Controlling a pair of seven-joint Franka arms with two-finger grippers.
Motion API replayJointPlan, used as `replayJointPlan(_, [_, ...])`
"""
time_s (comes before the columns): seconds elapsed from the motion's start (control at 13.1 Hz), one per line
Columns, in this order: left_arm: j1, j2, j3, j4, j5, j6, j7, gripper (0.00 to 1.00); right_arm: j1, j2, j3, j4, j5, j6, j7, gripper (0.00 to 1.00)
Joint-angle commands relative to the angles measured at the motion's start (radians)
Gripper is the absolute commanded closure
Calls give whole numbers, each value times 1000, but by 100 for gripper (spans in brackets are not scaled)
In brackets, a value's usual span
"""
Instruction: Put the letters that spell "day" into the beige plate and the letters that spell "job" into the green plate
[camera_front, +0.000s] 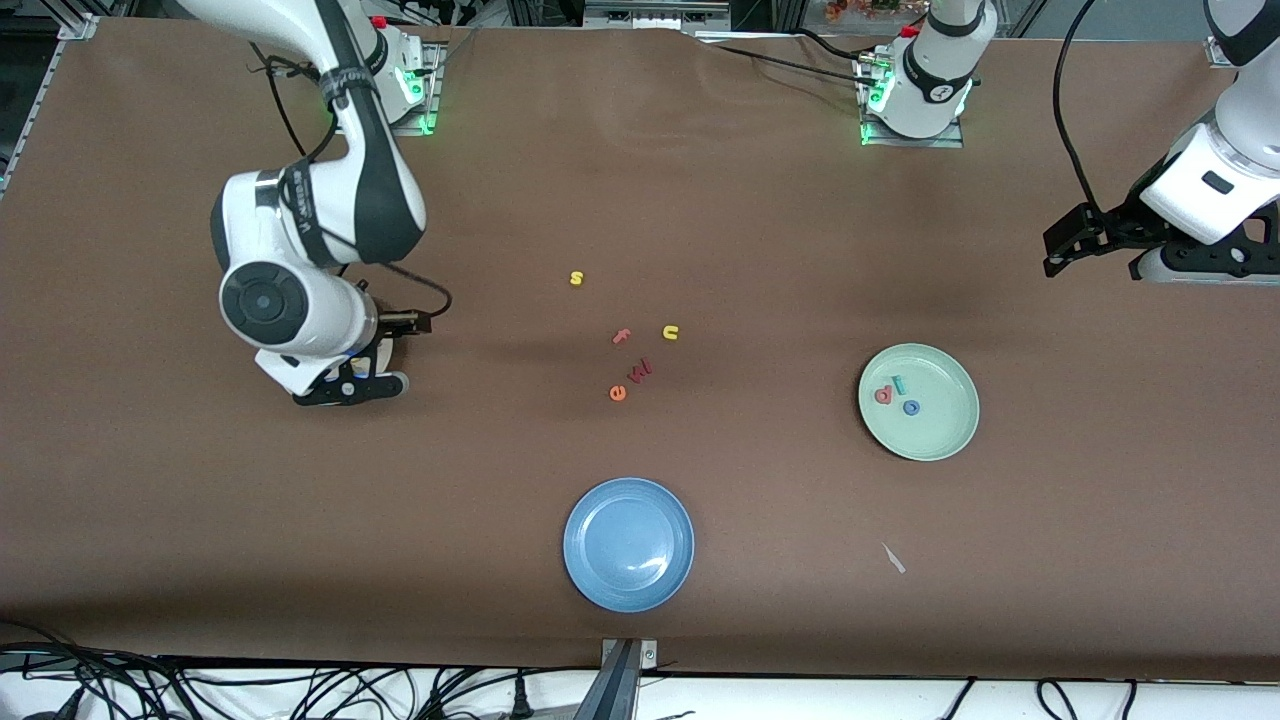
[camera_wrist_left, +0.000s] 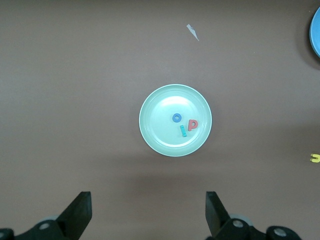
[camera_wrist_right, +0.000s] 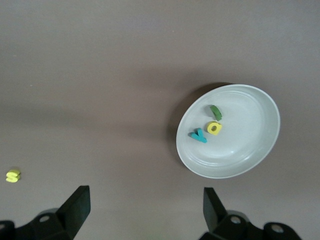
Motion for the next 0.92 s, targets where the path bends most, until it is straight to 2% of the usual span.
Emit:
replayJointPlan(0.0, [-3, 14, 3, 31, -15, -24, 4, 0, -91, -149, 105, -30, -39, -64, 18, 0])
replayJointPlan(0.15, [-3, 14, 2, 31, -15, -26, 2, 0, -235, -224, 251, -38, -65, -84, 10, 0])
replayJointPlan(0.23, [-3, 14, 2, 31, -15, -26, 1, 0, -284, -253, 284, -38, -70, -102, 10, 0])
replayJointPlan(0.46, [-4, 14, -12, 31, -15, -37, -1, 0, -384, -333, 290, -38, -88, -112, 8, 0])
replayJointPlan(0.84, [-4, 14, -18, 31, -15, -37, -1, 0, -485, -377, 293, -33, -90, -124, -109, 0])
